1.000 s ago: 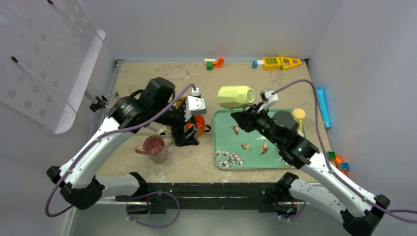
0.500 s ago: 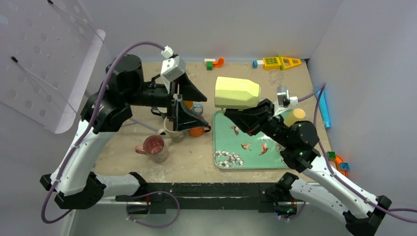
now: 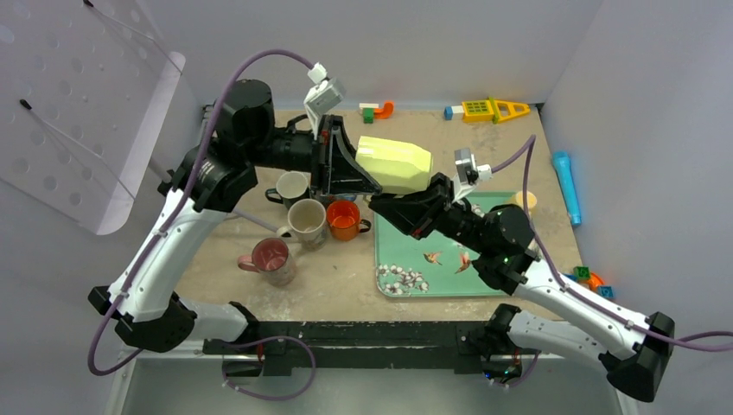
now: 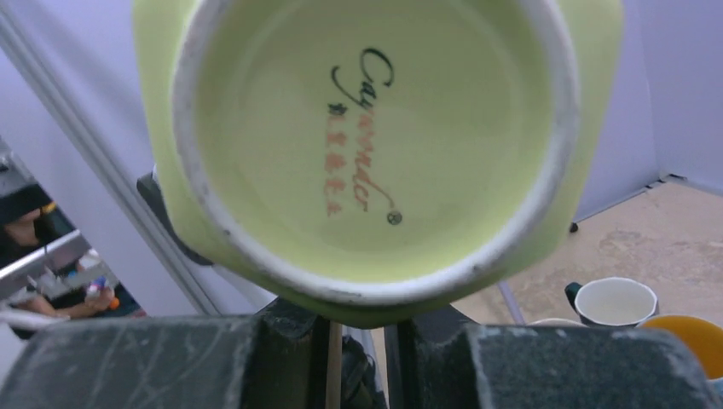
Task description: Turn the mug right side up
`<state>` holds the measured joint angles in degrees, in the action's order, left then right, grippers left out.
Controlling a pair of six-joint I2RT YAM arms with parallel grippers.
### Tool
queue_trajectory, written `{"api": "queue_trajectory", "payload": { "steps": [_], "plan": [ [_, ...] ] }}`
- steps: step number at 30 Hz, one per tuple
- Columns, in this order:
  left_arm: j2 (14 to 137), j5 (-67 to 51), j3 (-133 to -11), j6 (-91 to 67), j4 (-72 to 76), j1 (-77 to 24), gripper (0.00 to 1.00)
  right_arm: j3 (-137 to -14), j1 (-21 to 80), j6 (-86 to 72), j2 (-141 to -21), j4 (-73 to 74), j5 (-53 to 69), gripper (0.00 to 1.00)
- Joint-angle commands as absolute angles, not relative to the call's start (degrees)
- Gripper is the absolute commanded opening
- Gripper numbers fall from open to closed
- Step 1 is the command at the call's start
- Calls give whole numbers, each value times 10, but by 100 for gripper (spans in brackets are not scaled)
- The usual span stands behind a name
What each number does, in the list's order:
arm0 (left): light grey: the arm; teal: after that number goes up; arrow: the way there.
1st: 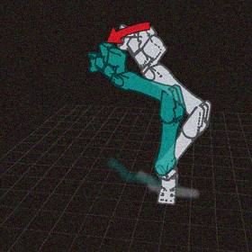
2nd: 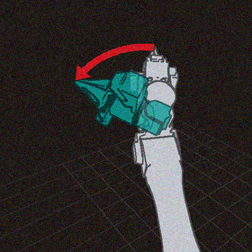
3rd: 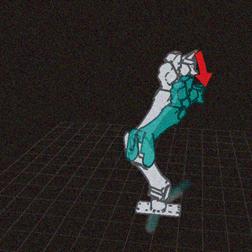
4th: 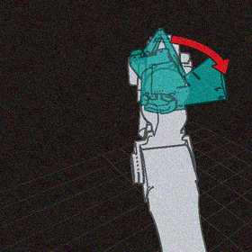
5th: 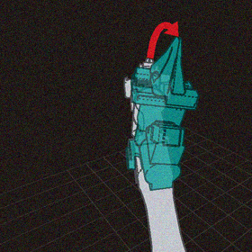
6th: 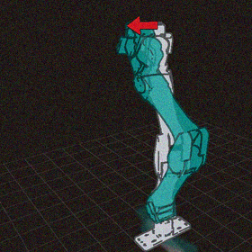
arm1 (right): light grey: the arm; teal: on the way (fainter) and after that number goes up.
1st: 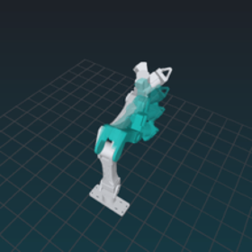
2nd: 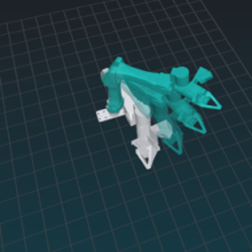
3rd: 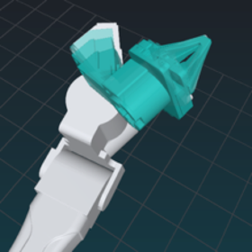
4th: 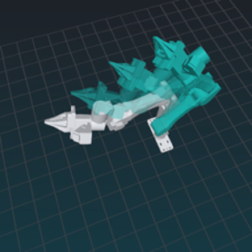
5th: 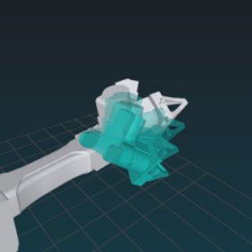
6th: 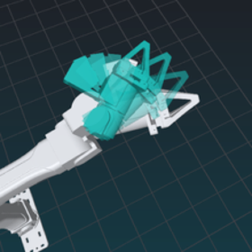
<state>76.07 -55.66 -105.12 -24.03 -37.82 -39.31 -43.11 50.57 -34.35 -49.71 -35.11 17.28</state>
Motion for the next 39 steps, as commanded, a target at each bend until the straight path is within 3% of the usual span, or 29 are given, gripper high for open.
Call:
{"api": "queue_trajectory", "payload": {
  "steps": [1, 2, 3, 5, 6, 10, 15, 20, 28, 35, 39],
  "plan": [
    [747, -555, -1050, -243, -350, -394, 0, -481, 514, -318, -508, -361, 182, 0],
    [740, -538, -1044, -228, -364, -394, 0, -490, 514, -309, -507, -330, 165, 1],
    [734, -515, -1041, -202, -387, -394, 0, -499, 513, -305, -505, -285, 141, 15],
    [723, -440, -1041, -137, -444, -394, 0, -516, 513, -297, -497, -199, 71, 55],
    [716, -400, -1041, -103, -471, -394, 0, -524, 513, -291, -493, -153, 34, 67],
    [698, -215, -1016, 65, -551, -395, 0, -564, 511, -284, -480, 26, -145, 85],
    [736, -45, -932, 234, -690, -477, 0, -610, 431, -318, -486, 250, -310, 92],
    [789, -8, -830, 259, -746, -543, 0, -585, 305, -292, -480, 301, -353, 99],
    [887, 81, -729, 291, -696, -561, 0, -499, 111, -270, -505, 203, -328, 99],
    [914, 74, -670, 318, -650, -561, 0, -475, 92, -294, -546, 152, -351, 98],
    [926, 48, -662, 330, -667, -561, 13, -474, 79, -306, -559, 150, -379, 99]
  ]
}}
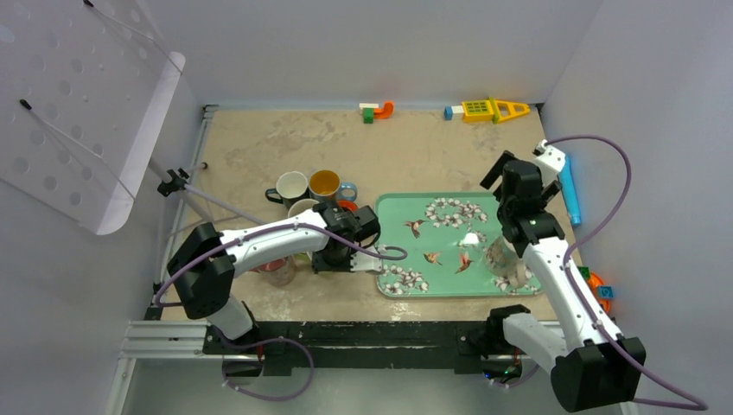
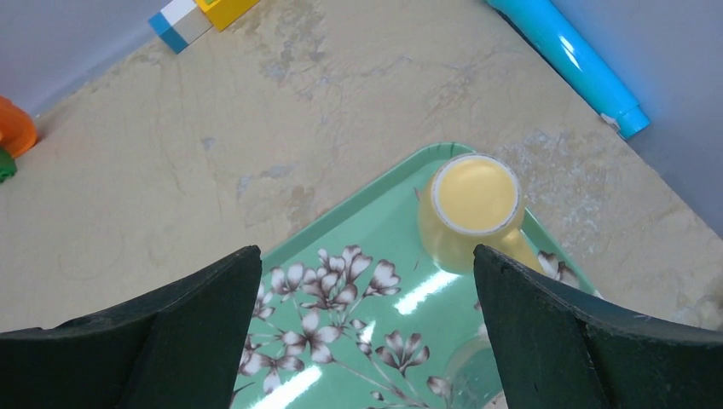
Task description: Turn the mug right side up
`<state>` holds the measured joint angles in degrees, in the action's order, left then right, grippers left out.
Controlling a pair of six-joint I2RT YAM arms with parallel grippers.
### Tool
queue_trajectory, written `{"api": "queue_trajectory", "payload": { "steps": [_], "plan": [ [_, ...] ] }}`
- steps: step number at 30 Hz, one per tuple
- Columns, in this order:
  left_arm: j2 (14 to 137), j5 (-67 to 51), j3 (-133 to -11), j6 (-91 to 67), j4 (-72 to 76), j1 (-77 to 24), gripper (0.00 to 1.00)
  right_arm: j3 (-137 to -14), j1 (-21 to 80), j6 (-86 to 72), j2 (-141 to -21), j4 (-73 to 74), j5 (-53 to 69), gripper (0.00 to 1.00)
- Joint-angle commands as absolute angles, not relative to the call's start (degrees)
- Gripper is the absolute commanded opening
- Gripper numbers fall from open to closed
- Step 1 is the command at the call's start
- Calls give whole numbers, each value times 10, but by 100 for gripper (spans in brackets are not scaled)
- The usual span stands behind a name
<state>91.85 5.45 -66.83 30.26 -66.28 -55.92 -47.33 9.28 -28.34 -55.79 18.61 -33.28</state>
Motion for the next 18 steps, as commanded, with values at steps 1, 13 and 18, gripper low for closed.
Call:
{"api": "queue_trajectory", "payload": {
  "steps": [1, 13, 18],
  "plan": [
    [926, 39, -662, 331, -668, -561, 17, -472, 75, -313, -558, 149, -400, 99],
    [783, -23, -724, 355, -714, -558, 60, -425, 11, -355, -661, 96, -423, 99],
    [721, -54, -725, 355, -726, -558, 61, -454, 2, -313, -741, 70, -383, 97]
  ]
}}
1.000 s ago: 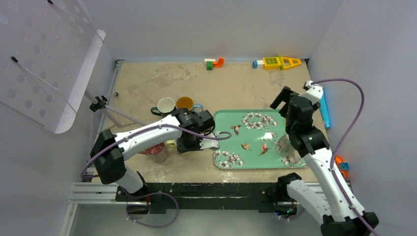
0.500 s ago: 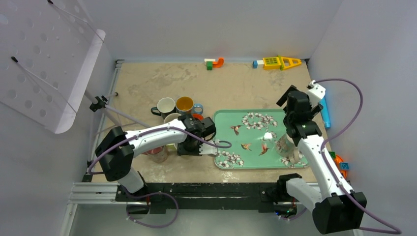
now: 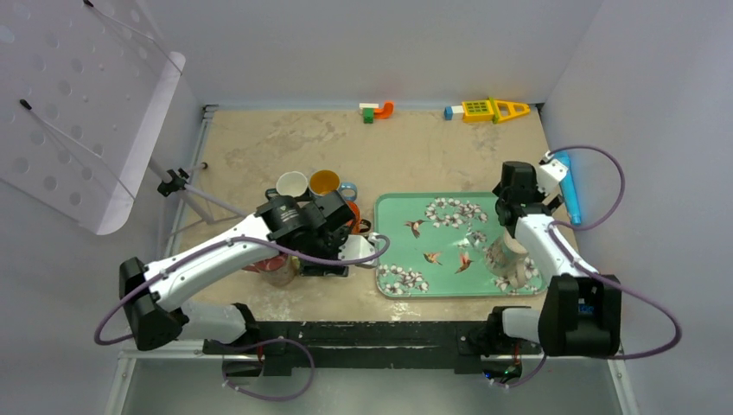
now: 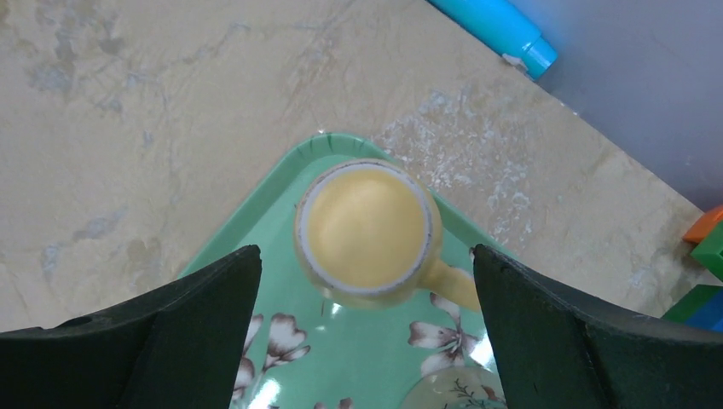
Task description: Turn the mug right side up
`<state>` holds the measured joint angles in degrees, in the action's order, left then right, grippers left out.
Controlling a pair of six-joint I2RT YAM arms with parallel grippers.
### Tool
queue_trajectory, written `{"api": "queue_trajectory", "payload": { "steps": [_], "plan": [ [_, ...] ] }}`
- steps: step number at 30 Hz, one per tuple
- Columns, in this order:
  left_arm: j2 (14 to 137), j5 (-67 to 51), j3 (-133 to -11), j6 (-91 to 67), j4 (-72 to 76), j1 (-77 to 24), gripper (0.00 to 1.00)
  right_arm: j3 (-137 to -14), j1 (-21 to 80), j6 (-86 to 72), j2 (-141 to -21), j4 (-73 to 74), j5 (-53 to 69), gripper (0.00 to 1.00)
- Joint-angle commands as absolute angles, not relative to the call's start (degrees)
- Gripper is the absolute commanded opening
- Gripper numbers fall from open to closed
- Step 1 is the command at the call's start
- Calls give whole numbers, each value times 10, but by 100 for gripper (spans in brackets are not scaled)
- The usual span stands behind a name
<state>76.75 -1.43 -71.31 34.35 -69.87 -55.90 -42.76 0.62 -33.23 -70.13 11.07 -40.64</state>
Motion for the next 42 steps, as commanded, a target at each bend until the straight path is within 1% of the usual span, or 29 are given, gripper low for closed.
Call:
{"api": "queue_trajectory", "payload": {
  "steps": [1, 4, 6, 7, 11, 15, 17, 22, 28, 30, 31, 33, 35, 37, 40, 42],
  "plan": [
    [710, -51, -721, 357, -723, -558, 61, -465, 2, -310, -757, 76, -369, 97],
    [683, -37, -712, 359, -718, -557, 62, -489, 2, -279, -793, 85, -339, 91],
    [672, -35, -714, 363, -723, -557, 63, -492, 6, -255, -800, 72, -284, 82],
    [665, -30, -713, 368, -723, -557, 63, -491, 14, -248, -803, 68, -268, 80],
    [647, -13, -716, 377, -714, -553, 66, -506, 77, -206, -820, 56, -267, 77],
    [643, -13, -731, 376, -720, -553, 66, -537, 137, -165, -864, 53, -222, 74],
    [642, -11, -736, 374, -724, -552, 66, -548, 152, -181, -880, 65, -239, 73],
    [629, -21, -730, 373, -730, -552, 66, -543, 152, -218, -886, 82, -293, 68],
    [622, -25, -727, 376, -722, -552, 66, -567, 150, -274, -903, 117, -346, 66],
    [621, -30, -731, 375, -723, -552, 66, -567, 156, -264, -887, 107, -342, 62],
    [620, -31, -731, 375, -725, -552, 66, -567, 166, -241, -876, 95, -326, 59],
    [617, -34, -730, 379, -726, -552, 66, -569, 201, -146, -852, 67, -280, 61],
    [616, -35, -727, 382, -725, -552, 66, -599, 226, -36, -847, 82, -232, 69],
    [618, -34, -728, 382, -723, -552, 66, -657, 230, 27, -866, 140, -233, 75],
    [620, -40, -735, 380, -723, -552, 66, -746, 226, 112, -934, 212, -241, 79],
    [616, -43, -739, 380, -722, -552, 66, -845, 226, 155, -1013, 334, -203, 78]
  ]
}}
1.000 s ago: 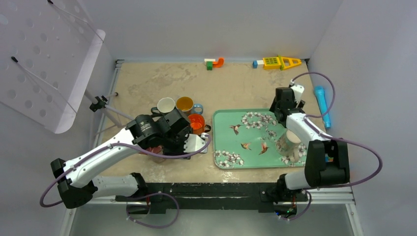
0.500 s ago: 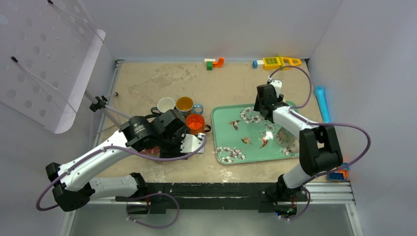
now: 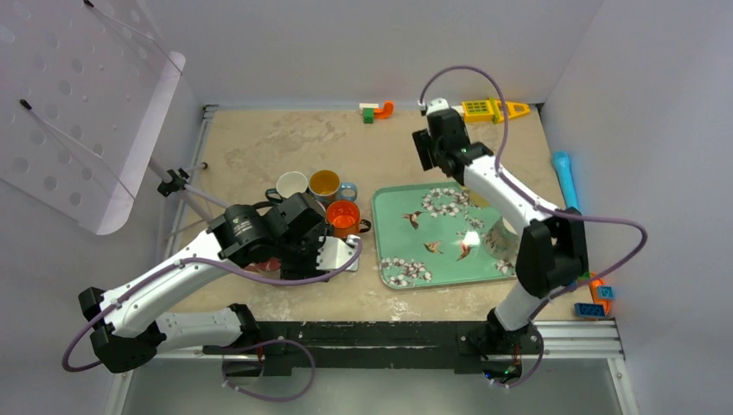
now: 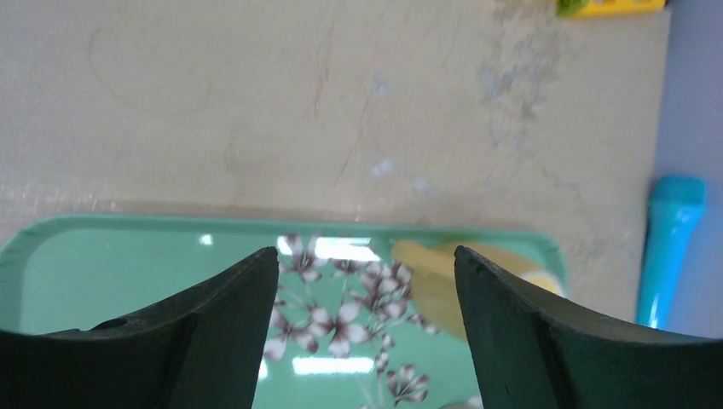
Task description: Turn the mug right side up
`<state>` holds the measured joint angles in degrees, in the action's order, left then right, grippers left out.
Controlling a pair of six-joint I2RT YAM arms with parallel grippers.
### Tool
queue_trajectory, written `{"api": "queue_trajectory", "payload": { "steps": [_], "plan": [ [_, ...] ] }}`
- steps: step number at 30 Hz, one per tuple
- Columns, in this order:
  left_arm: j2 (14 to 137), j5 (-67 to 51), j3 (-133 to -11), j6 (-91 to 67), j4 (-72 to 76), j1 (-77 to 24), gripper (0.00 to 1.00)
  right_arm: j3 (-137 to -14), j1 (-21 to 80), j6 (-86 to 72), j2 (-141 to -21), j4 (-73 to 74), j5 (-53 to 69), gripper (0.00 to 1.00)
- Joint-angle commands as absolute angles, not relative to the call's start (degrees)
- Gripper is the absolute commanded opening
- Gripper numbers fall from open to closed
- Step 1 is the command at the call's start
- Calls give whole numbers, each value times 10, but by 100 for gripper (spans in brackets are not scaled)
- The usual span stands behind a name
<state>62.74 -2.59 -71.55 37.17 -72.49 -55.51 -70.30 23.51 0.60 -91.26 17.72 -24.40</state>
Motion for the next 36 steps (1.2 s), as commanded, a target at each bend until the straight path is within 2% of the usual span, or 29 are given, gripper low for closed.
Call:
{"api": "queue_trajectory", "payload": {
  "steps": [1, 3, 6, 11, 14, 15, 21, 24, 27, 32, 36],
  "plan": [
    [612, -43, -740, 379, -721, -552, 66, -898, 226, 160, -1054, 393, -204, 77],
    [601, -42, -738, 376, -716, -553, 66, -959, 226, 169, -1099, 465, -217, 75],
    [582, -44, -731, 375, -711, -552, 66, -947, 226, 191, -1092, 474, -261, 74],
    [561, -64, -717, 379, -696, -552, 67, -846, 235, 258, -1064, 371, -450, 74],
    [564, -66, -723, 376, -697, -552, 67, -762, 244, 350, -1047, 225, -514, 62],
    [564, -67, -725, 376, -696, -552, 67, -736, 244, 379, -1045, 186, -525, 61],
    [559, -69, -726, 380, -698, -553, 67, -602, 244, 543, -1037, -63, -545, 62],
    [560, -75, -727, 384, -697, -552, 67, -559, 250, 639, -1050, -225, -555, 61],
    [560, -76, -729, 384, -693, -552, 67, -533, 259, 695, -1071, -317, -560, 59],
    [555, -75, -729, 387, -695, -552, 67, -528, 248, 695, -1088, -294, -518, 59],
    [545, -79, -721, 392, -690, -552, 67, -524, 232, 708, -1103, -333, -498, 59]
  ]
}}
